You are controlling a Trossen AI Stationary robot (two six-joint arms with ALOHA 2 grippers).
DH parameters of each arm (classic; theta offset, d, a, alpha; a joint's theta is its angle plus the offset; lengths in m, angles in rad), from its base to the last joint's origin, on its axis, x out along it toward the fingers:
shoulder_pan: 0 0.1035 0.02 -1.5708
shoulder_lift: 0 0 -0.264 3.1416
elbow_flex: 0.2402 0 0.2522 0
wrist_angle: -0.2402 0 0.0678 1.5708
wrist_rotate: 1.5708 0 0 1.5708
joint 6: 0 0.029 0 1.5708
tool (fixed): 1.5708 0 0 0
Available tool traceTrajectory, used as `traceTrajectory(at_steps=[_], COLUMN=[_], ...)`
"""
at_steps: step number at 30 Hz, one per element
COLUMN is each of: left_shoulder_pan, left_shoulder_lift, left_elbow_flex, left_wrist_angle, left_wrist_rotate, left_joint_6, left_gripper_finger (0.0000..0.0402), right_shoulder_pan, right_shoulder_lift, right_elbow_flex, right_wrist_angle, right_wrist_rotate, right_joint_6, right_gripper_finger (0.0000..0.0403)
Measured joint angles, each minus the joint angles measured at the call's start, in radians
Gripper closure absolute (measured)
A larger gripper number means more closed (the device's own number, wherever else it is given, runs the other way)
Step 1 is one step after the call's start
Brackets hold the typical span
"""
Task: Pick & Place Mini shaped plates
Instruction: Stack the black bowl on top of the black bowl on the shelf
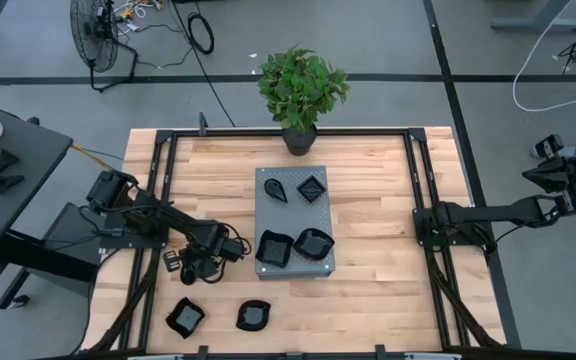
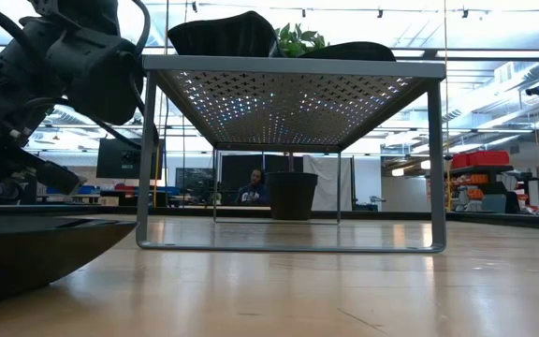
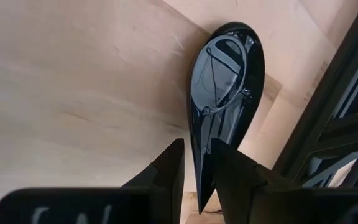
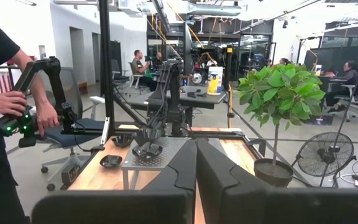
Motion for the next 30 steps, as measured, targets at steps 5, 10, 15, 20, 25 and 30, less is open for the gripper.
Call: traceTrajectory(at_steps=[5,10,15,20,25,30], left_shoulder_pan=[0.0,0.0,0.0,0.0,0.0,0.0], left_shoulder_lift=[0.0,0.0,0.0,0.0,0.0,0.0], left_elbow_flex=[0.0,0.0,0.0,0.0,0.0,0.0], left_wrist_angle=[0.0,-0.001,-0.001,-0.002,-0.004,-0.028], left_wrist_rotate=[0.0,0.0,0.0,0.0,0.001,0.003], left_joint_6=[0.002,0.002,0.002,0.002,0.004,0.016], left_gripper_finger=[0.0332,0.0356,0.0377,0.0394,0.0397,0.0398], right_shoulder_pan=[0.0,0.0,0.0,0.0,0.0,0.0], right_shoulder_lift=[0.0,0.0,0.0,0.0,0.0,0.0], right_elbow_flex=[0.0,0.0,0.0,0.0,0.0,0.0], right_wrist_angle=[0.0,0.0,0.0,0.0,0.0,0.0], right_wrist_rotate=[0.0,0.0,0.0,0.0,0.0,0.0], right_joint_6=[0.0,0.0,0.0,0.0,0.0,0.0], right_gripper_finger=[0.0387,0.0387,0.0387,0.0387,0.0387,0.0387])
